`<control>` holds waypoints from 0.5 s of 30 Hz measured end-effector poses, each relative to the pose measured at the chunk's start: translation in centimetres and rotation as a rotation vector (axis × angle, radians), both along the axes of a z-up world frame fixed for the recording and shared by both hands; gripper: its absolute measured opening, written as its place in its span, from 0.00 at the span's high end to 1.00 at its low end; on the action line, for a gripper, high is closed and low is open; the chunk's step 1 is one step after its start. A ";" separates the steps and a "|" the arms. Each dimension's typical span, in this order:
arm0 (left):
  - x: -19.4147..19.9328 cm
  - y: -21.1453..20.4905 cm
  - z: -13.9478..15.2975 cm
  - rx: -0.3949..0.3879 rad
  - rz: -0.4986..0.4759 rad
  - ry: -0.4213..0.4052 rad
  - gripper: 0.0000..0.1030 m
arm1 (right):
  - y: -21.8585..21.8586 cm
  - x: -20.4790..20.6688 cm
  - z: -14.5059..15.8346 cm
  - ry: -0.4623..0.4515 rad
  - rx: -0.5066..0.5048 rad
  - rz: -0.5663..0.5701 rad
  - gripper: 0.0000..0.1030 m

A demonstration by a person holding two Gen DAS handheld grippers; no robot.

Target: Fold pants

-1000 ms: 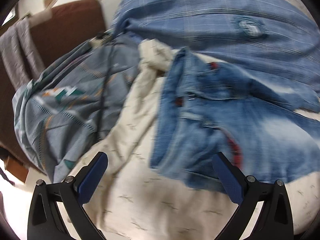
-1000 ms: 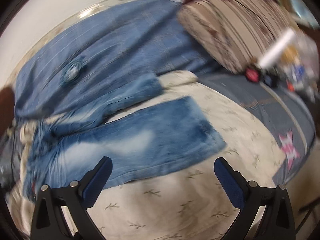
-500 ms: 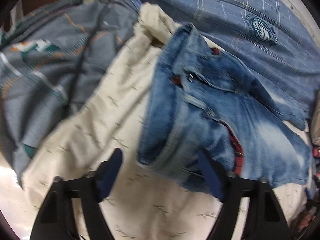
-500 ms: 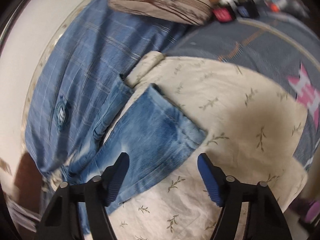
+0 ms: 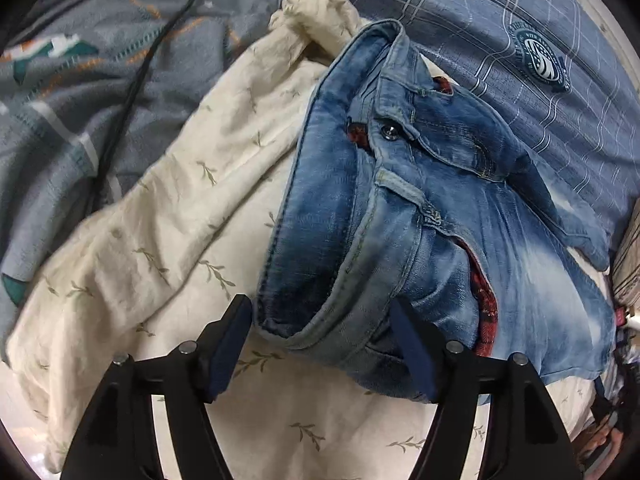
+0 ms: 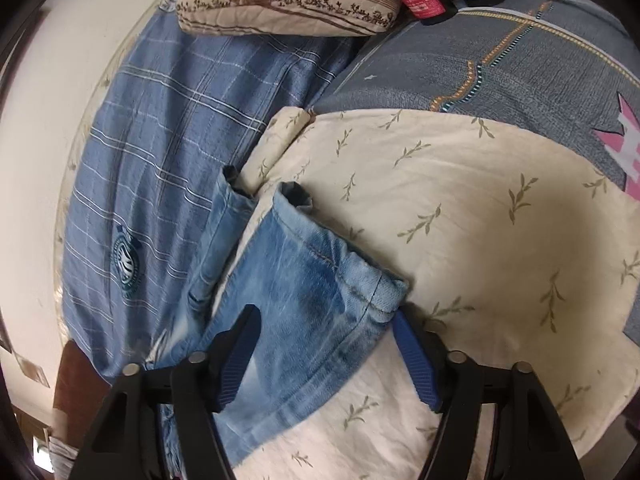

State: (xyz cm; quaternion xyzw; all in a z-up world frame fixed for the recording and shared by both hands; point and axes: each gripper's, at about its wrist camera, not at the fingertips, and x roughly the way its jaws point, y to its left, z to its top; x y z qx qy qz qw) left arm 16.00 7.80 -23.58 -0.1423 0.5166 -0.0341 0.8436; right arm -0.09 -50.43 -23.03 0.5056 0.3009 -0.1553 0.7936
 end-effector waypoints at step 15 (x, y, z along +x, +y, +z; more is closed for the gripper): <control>-1.4 -1.0 1.8 -0.066 -0.039 -0.110 0.82 | 0.6 2.1 0.8 0.068 -0.175 0.072 0.85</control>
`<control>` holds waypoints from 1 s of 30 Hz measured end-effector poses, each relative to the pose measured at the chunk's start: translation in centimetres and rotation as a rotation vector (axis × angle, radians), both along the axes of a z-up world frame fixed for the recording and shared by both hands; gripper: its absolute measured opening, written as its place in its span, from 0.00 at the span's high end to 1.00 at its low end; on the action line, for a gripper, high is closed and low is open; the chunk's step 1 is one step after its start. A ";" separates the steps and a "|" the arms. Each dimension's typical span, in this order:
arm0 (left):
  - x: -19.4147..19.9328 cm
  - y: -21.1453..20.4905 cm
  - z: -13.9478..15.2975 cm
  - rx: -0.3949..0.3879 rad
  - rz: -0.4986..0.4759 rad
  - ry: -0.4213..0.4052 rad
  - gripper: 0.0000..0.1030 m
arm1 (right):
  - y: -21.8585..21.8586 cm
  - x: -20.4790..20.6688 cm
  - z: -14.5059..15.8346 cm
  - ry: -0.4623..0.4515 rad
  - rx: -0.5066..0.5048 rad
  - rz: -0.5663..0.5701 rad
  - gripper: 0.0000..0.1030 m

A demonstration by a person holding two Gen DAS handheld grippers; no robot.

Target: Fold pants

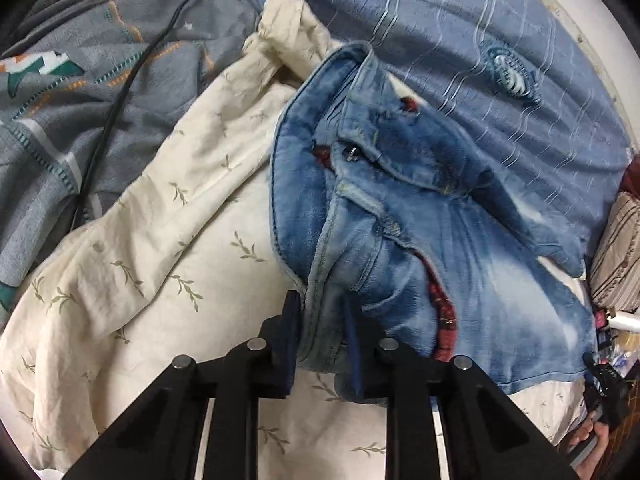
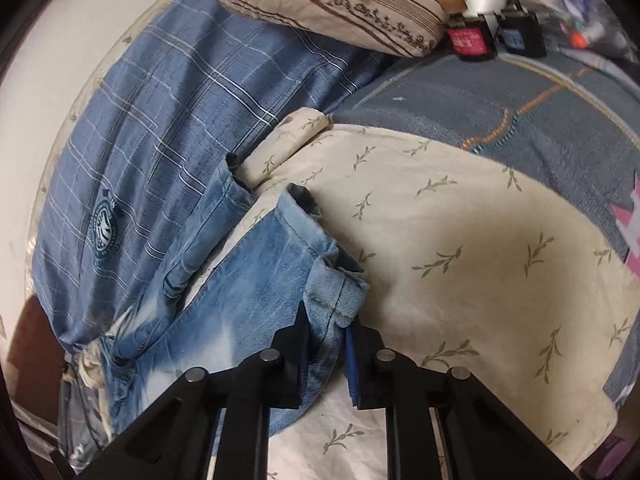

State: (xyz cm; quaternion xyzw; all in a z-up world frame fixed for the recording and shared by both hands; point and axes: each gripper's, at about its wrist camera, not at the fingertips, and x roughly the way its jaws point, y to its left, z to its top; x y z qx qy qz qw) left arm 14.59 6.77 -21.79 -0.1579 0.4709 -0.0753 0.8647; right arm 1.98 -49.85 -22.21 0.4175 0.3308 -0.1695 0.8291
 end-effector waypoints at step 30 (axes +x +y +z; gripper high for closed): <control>-6.8 0.3 3.9 0.166 -0.150 -0.089 0.73 | -2.7 -5.6 2.2 0.002 0.045 -0.116 0.74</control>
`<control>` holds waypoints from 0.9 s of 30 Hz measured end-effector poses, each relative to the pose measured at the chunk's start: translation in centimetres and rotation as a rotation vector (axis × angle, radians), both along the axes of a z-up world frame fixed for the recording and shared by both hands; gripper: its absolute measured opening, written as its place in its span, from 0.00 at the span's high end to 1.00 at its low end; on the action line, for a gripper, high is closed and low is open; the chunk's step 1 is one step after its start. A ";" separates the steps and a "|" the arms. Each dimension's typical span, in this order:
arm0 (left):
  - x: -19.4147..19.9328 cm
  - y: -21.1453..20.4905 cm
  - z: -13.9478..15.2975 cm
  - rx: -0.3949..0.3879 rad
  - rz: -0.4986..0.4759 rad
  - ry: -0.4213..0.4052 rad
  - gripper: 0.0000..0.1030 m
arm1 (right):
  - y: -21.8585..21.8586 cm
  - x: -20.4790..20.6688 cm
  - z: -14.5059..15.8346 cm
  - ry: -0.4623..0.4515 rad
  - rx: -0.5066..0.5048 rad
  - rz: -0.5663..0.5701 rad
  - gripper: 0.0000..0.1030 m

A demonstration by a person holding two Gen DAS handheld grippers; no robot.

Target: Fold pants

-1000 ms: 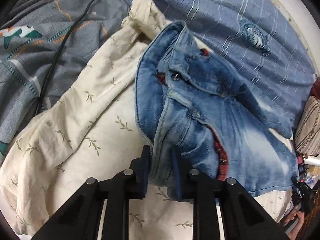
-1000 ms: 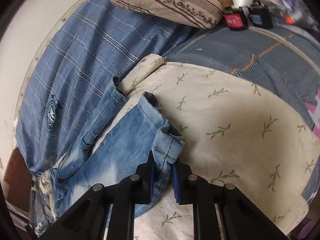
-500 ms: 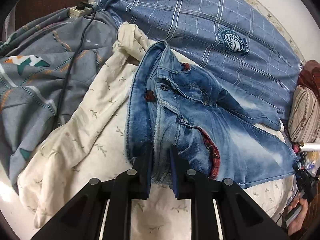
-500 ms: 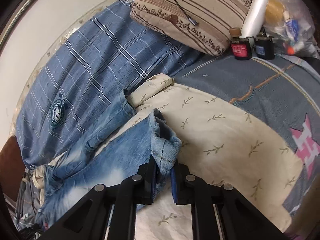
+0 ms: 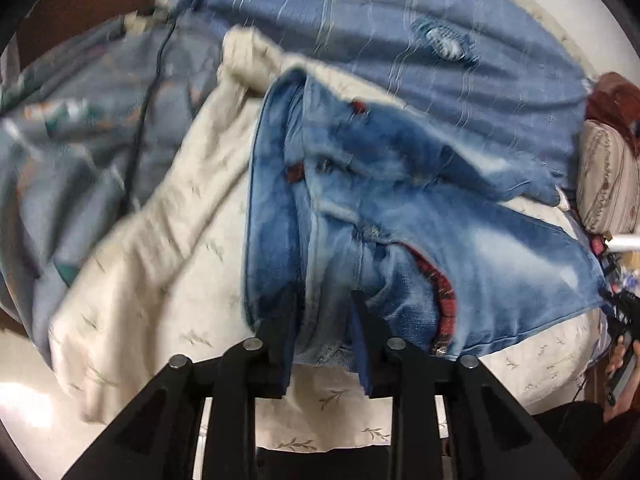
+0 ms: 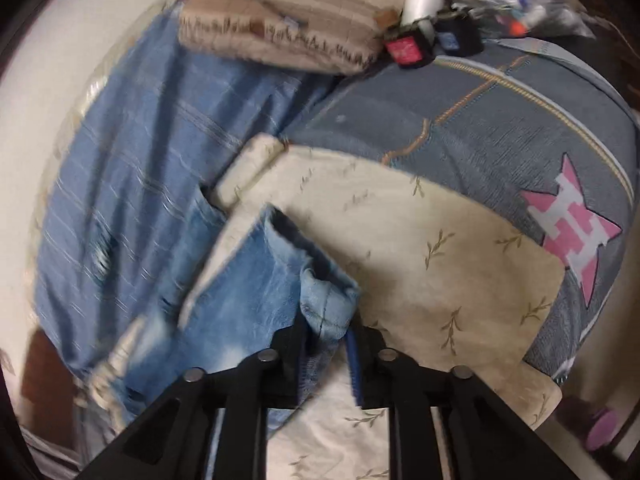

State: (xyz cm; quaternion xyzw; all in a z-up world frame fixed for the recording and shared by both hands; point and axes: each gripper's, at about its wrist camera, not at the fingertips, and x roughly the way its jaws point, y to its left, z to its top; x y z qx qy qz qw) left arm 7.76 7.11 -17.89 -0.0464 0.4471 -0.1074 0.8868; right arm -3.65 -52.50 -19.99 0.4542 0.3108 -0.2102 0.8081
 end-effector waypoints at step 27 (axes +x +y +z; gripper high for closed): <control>31.5 -3.0 0.5 -0.103 0.168 0.156 0.23 | -2.9 33.9 2.8 0.055 -0.107 0.297 0.31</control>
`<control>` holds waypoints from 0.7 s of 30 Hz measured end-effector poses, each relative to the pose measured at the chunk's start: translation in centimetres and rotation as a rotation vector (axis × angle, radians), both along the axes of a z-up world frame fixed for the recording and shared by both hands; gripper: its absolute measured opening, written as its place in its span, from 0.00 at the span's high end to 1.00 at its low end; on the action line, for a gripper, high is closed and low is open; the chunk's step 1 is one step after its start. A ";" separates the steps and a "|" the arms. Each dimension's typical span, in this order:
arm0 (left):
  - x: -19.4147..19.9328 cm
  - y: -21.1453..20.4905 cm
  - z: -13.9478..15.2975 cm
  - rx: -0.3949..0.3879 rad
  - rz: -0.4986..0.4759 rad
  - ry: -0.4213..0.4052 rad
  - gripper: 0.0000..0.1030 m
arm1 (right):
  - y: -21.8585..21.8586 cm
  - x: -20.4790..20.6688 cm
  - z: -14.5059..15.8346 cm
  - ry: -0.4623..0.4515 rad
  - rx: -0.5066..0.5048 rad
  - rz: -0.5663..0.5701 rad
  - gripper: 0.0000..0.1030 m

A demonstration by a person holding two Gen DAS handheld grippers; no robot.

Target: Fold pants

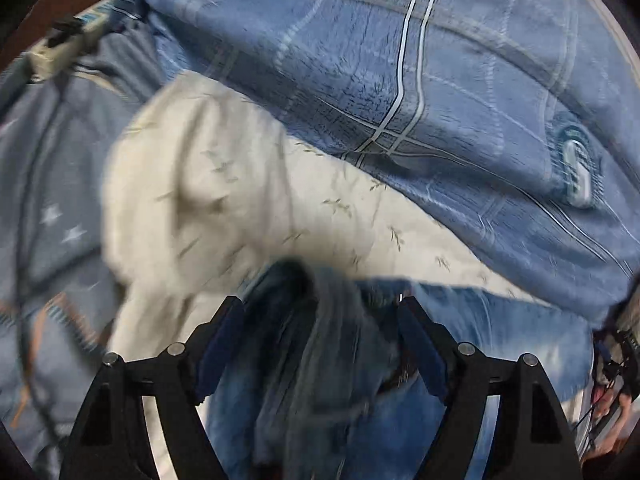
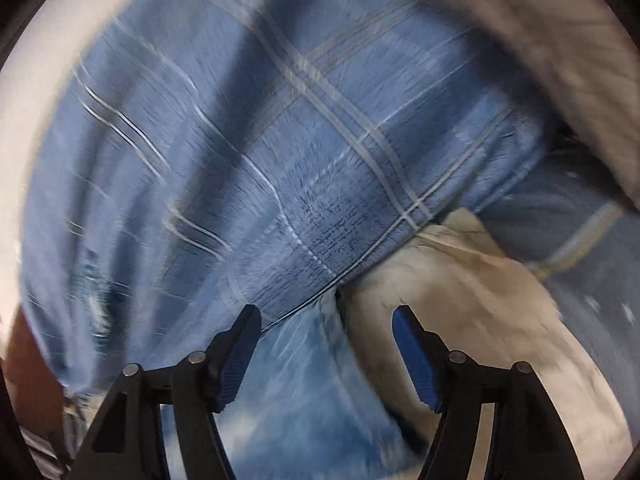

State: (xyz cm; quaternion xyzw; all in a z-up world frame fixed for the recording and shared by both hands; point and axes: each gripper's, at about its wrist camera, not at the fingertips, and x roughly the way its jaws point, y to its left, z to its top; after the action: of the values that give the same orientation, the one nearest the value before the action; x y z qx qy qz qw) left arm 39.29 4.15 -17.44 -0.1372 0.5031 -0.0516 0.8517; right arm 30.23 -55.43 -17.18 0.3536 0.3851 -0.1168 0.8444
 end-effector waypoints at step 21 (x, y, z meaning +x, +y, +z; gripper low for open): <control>-11.1 0.7 8.1 -0.069 -0.182 -0.332 0.94 | 3.6 -11.2 5.4 -0.197 -0.180 0.092 0.94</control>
State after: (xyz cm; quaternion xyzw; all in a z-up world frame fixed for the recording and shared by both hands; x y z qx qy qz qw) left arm 28.17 4.81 -9.31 -0.1095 0.3637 -0.1676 0.9097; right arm 18.99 -51.88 -11.73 0.2679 0.3044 -0.0768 0.9109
